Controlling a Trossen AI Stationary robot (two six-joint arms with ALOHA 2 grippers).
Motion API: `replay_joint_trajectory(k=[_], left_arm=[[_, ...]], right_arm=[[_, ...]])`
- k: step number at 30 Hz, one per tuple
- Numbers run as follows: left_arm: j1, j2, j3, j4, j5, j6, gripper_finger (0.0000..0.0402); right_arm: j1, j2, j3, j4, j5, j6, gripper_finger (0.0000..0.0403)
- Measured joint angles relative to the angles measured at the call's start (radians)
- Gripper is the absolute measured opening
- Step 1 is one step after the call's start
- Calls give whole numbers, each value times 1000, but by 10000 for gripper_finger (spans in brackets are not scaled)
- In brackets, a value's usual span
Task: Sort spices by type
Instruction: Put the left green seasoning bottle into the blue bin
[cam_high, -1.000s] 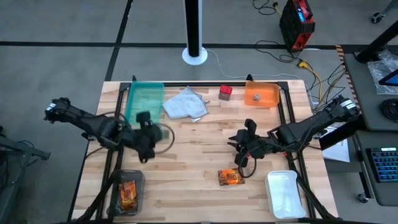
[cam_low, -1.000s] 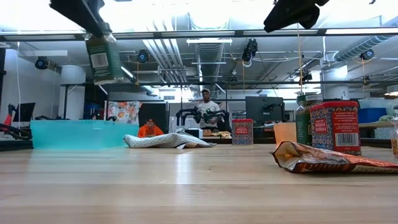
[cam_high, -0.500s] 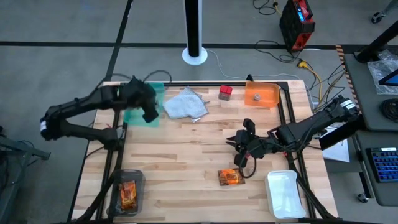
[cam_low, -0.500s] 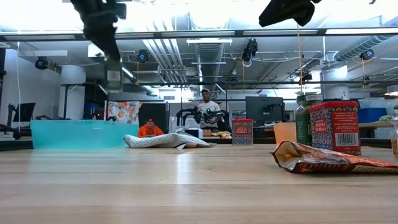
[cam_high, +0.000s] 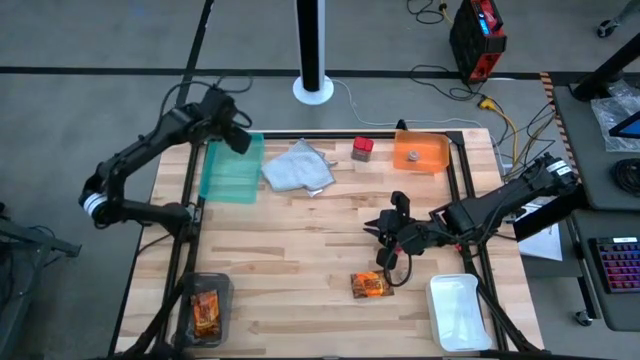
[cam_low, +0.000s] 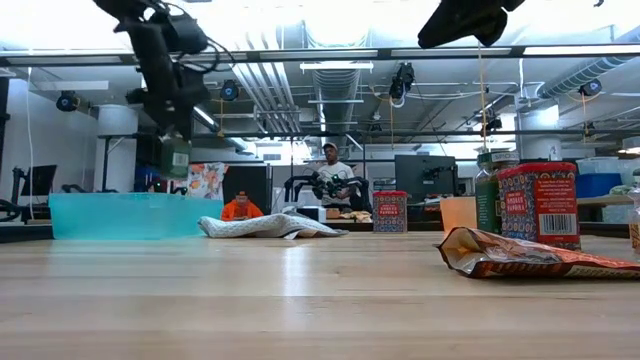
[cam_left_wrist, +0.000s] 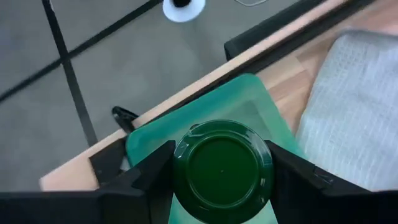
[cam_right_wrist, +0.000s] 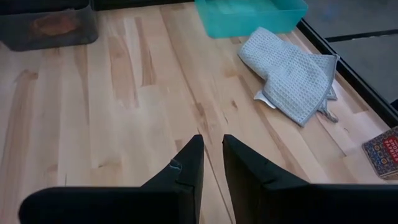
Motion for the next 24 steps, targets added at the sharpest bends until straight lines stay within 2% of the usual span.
replay_joint_trajectory(k=[9, 16, 24], left_arm=[[0, 123, -23, 60, 29, -77, 185], [3, 114, -93, 205, 2, -190, 185], [2, 113, -167, 267, -46, -266, 185]], right_arm=[[0, 0, -12, 10, -1, 4, 57], [0, 0, -18, 10, -1, -1, 59], [2, 0, -26, 10, -1, -8, 53]])
